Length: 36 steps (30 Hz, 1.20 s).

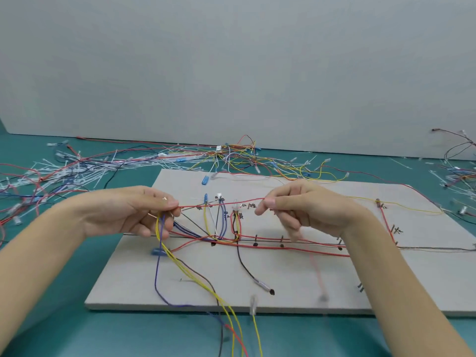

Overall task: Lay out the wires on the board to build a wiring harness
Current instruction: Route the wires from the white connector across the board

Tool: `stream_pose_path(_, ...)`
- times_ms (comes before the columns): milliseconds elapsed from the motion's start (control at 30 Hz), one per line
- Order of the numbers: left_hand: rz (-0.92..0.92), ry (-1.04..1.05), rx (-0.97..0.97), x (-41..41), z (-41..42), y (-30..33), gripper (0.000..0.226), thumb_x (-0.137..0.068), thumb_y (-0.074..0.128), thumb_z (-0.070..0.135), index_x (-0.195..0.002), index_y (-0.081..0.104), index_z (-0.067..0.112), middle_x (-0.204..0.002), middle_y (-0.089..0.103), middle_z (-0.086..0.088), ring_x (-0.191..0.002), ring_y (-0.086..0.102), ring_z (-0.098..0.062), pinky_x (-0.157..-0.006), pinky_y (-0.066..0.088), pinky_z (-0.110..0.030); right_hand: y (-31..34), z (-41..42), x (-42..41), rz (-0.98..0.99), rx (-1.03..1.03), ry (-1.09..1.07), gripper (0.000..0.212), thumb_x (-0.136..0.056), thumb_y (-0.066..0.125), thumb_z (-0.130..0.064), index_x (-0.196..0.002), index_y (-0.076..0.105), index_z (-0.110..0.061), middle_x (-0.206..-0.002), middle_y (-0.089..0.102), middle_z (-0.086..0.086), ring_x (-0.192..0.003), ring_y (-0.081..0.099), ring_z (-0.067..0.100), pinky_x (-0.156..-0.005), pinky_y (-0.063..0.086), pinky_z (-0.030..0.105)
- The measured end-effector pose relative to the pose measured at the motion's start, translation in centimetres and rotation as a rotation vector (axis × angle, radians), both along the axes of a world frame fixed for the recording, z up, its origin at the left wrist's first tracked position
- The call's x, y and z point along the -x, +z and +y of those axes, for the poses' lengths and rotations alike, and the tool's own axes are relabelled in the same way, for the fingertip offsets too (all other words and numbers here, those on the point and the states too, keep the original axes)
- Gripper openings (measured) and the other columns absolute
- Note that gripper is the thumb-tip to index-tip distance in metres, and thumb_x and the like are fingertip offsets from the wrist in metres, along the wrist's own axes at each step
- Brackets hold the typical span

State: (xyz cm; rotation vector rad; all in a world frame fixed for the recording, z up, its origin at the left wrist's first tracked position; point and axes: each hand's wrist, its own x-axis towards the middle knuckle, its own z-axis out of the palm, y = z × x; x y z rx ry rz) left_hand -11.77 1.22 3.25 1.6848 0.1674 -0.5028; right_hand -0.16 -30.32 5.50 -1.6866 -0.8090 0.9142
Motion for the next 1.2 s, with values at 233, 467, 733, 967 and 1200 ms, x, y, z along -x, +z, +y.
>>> stream_pose_path(233, 0.018, -0.073, -0.118, 0.4, 2.7, 0.2, 0.045, -0.071, 0.08, 0.05, -0.092, 0.072, 0.011, -0.085, 0.064, -0.005, -0.073, 0.06, -0.007, -0.053, 0.049, -0.019, -0.6, -1.0, -1.6, 0.008, 0.158, 0.023, 0.02, -0.095, 0.059, -0.023, -0.1, 0.072, -0.009, -0.047, 0.042, -0.001, -0.032, 0.02, 0.007, -0.036, 0.02, 0.014)
stream_pose_path(467, -0.02, -0.01, -0.488, 0.5, 4.7, -0.1, 0.071, -0.034, 0.089, 0.065, -0.085, 0.076, 0.018, -0.073, 0.071, -0.001, -0.059, 0.058, -0.004, -0.053, 0.046, -0.015, -0.8, -0.9, -1.4, -0.155, 0.355, -0.04, 0.01, -0.09, 0.066, -0.021, -0.089, 0.073, -0.013, -0.057, 0.05, -0.001, -0.038, 0.033, 0.009, -0.036, 0.022, 0.017)
stream_pose_path(733, 0.078, 0.056, -0.442, 0.2, 5.2, -0.5, 0.048, -0.047, 0.087, 0.039, -0.089, 0.079, 0.015, -0.088, 0.075, -0.016, -0.069, 0.07, -0.01, -0.054, 0.052, -0.014, -1.3, -1.4, -1.5, -0.166, 0.32, -0.155, 0.01, -0.088, 0.069, -0.018, -0.084, 0.07, -0.01, -0.057, 0.049, 0.002, -0.038, 0.032, 0.012, -0.037, 0.022, 0.016)
stream_pose_path(967, 0.12, 0.067, -0.488, 0.4, 4.9, -0.2, 0.051, -0.046, 0.087, 0.044, -0.089, 0.079, 0.017, -0.085, 0.074, -0.018, -0.061, 0.067, -0.01, -0.053, 0.051, -0.015, -1.9, -2.0, -0.9, -0.172, 0.313, -0.198, 0.012, -0.088, 0.068, -0.019, -0.089, 0.07, -0.007, -0.056, 0.05, 0.001, -0.036, 0.034, 0.01, -0.034, 0.023, 0.017)
stream_pose_path(1200, 0.113, 0.066, -0.516, 0.5, 4.0, 0.1, 0.083, -0.016, 0.093, 0.059, -0.083, 0.079, 0.013, -0.082, 0.074, -0.016, -0.062, 0.067, -0.009, -0.054, 0.052, -0.015, -1.9, -2.4, -0.9, -0.183, 0.318, -0.218, 0.011, -0.089, 0.067, -0.018, -0.088, 0.07, -0.008, -0.056, 0.051, 0.001, -0.034, 0.034, 0.009, -0.033, 0.024, 0.016)
